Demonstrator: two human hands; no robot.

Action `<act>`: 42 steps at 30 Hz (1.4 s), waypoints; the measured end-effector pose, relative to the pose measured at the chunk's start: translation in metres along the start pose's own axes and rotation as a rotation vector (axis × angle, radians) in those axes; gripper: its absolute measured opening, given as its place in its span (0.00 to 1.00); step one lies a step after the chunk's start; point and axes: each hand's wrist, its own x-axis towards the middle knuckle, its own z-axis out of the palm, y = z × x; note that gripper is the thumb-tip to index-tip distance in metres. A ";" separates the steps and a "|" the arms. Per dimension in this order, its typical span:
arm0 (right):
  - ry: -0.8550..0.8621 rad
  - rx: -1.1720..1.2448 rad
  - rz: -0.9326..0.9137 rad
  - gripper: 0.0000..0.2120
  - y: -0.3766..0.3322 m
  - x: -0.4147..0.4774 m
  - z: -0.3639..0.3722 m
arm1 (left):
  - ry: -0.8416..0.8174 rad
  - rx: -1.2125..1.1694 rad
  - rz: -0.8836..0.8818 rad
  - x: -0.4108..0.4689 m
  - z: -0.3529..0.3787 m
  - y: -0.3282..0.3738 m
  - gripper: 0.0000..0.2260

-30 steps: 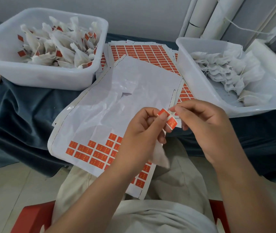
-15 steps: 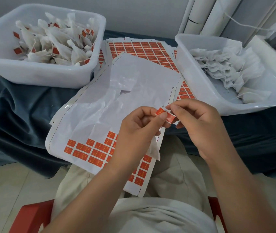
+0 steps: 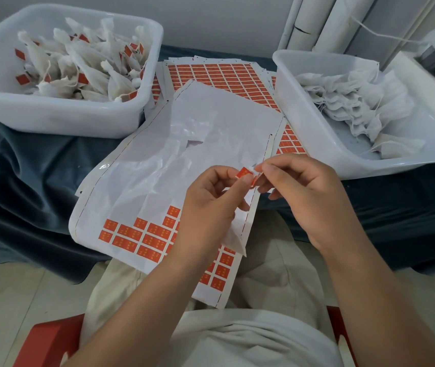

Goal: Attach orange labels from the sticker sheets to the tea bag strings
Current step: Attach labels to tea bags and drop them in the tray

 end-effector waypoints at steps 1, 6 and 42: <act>-0.004 0.004 0.012 0.07 0.001 0.000 0.000 | 0.012 -0.005 0.014 0.000 0.000 0.000 0.06; 0.008 0.020 0.113 0.06 0.007 0.003 0.002 | 0.034 -0.050 0.072 0.001 -0.004 0.001 0.05; 0.085 -0.158 -0.036 0.06 0.008 -0.003 0.011 | 0.129 0.190 0.281 -0.002 -0.001 -0.009 0.05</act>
